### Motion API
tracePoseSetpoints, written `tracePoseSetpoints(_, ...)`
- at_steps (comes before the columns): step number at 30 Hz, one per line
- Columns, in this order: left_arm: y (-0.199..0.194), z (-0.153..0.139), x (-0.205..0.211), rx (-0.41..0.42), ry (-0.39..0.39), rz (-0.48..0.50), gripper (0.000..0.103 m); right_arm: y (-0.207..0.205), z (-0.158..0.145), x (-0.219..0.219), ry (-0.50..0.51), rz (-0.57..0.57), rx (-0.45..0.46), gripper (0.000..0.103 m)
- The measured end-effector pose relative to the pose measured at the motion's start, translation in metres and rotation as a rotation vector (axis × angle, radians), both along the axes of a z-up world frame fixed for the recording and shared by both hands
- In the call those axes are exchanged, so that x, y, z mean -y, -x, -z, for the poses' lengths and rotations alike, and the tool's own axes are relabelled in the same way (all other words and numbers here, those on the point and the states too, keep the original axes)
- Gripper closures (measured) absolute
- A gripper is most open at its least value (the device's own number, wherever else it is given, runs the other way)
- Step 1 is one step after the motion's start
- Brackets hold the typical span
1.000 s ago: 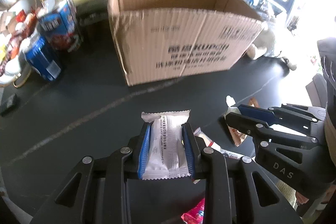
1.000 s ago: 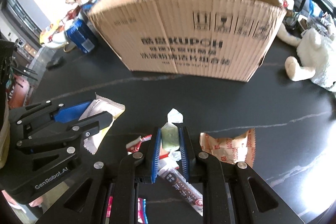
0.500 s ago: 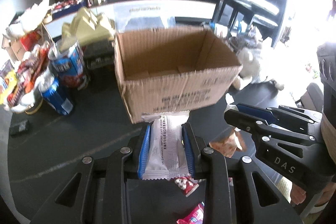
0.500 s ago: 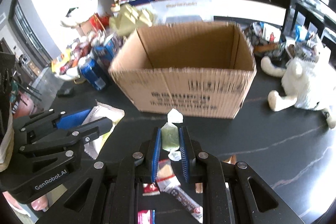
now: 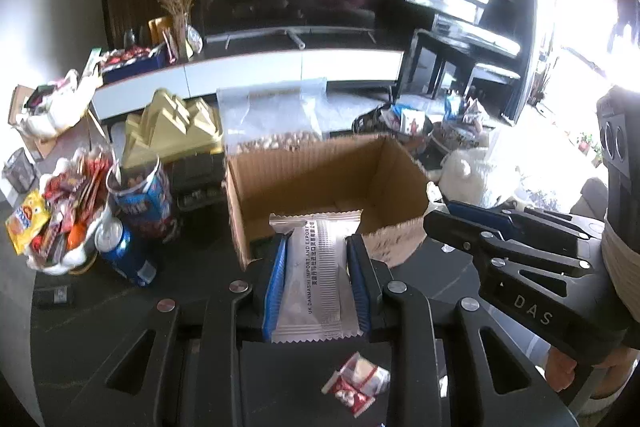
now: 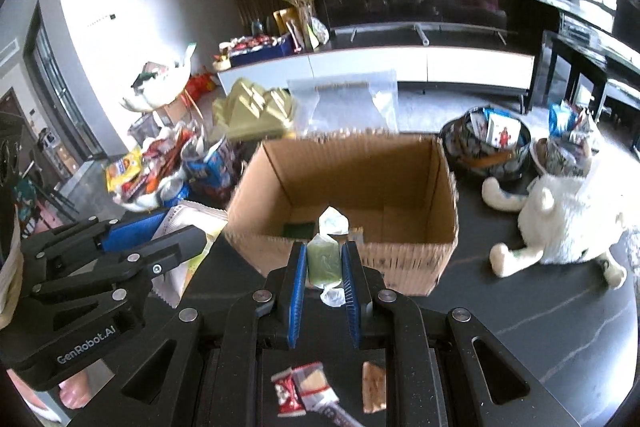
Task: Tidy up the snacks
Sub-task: 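Carry both items over the cardboard box and open both tools to drop them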
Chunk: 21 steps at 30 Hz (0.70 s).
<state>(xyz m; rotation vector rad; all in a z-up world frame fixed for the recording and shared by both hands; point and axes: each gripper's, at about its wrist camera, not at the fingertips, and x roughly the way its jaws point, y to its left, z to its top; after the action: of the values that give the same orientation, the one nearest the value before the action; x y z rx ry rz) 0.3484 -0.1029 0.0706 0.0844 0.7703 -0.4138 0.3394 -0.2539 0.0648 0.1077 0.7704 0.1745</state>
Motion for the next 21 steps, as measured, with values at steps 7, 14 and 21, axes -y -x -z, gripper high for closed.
tracePoseSetpoints(7, -0.023, -0.001, 0.007, 0.01, 0.001, 0.006, 0.073, -0.02, -0.01, 0.004, 0.023, 0.004, 0.045, 0.084)
tracePoseSetpoints(14, -0.056, 0.009, 0.013, -0.01, -0.001, -0.001, 0.072, -0.049, -0.002, 0.012, 0.021, 0.017, 0.035, 0.084)
tracePoseSetpoints(21, -0.068, 0.014, 0.013, -0.005, -0.011, -0.04, 0.056, -0.06, 0.007, 0.019, 0.039, 0.063, 0.028, 0.068)
